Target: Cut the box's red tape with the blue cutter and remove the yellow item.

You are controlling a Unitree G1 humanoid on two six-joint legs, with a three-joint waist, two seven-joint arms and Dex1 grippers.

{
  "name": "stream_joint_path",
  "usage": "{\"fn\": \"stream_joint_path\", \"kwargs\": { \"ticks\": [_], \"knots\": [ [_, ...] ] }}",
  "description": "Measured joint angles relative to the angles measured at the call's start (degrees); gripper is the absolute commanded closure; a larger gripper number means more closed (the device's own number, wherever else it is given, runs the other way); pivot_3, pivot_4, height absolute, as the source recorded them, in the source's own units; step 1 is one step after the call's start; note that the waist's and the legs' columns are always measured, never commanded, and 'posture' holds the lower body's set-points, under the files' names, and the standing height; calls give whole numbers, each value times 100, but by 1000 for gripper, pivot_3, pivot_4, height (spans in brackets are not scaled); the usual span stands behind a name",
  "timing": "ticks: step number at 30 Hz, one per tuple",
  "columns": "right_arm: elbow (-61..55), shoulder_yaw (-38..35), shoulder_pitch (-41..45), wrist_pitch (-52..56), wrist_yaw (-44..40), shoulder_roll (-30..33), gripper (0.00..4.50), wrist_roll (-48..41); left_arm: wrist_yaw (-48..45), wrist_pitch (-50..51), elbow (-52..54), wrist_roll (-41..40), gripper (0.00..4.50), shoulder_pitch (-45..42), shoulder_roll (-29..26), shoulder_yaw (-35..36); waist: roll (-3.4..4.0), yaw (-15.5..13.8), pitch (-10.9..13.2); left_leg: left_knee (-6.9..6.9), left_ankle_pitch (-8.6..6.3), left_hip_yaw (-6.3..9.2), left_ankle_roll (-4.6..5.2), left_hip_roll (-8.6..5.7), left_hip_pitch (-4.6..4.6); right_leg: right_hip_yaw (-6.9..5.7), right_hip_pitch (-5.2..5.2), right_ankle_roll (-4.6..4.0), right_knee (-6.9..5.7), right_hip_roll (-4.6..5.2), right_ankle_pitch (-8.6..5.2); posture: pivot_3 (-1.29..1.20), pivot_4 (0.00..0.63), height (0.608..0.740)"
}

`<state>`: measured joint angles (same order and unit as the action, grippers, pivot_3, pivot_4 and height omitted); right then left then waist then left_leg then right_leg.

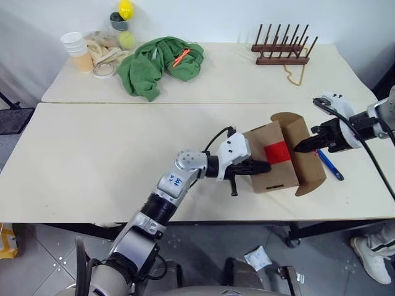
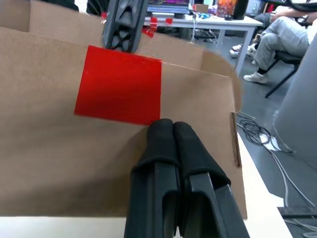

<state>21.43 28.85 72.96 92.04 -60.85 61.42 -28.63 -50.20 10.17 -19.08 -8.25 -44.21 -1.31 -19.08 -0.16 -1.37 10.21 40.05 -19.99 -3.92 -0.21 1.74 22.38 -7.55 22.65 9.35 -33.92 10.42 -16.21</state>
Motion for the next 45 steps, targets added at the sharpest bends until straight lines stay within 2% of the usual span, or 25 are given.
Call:
{"fn": "stream_joint_path", "kwargs": {
  "ticks": [12,18,24,32,37,43,45],
  "knots": [
    [54,1786,1329,22,-618,71,4490,72,632,-191,117,236,4500,481,-36,166,2,-38,0,6,-1,4,2,-2,12,-3,7,0,0,4,0,0,150,740],
    [100,2254,1687,26,-848,51,4490,-202,745,-44,466,304,4500,871,-347,231,3,-15,-1,1,-1,4,2,-2,12,-5,11,0,-2,4,0,0,150,740],
    [169,2460,1893,25,-806,-62,4490,-483,881,70,553,312,4500,969,-410,266,3,-17,-1,3,-1,4,2,-2,12,-5,11,0,-4,3,0,0,150,740],
    [370,2472,1934,21,-317,-328,4490,-463,909,57,803,294,4500,1205,-591,365,4,9,-1,1,-1,4,1,0,8,-5,11,0,-9,3,0,0,150,740],
    [472,2472,1894,29,-114,-455,4490,-438,663,176,1122,54,4500,1220,-926,670,4,8,-1,1,-1,4,1,0,9,-5,12,0,-8,3,0,0,150,740],
    [586,2446,1810,29,73,-566,4490,-392,-514,714,2170,-592,4500,992,-1858,704,7,22,-1,-3,-1,4,1,0,11,-6,16,0,-10,3,0,0,150,740],
    [586,2425,1784,29,116,-570,4490,-393,-627,961,2368,-773,4500,887,-1894,716,7,5,0,-1,-1,4,1,0,12,-6,15,0,-11,3,0,0,150,740]
  ]
}}
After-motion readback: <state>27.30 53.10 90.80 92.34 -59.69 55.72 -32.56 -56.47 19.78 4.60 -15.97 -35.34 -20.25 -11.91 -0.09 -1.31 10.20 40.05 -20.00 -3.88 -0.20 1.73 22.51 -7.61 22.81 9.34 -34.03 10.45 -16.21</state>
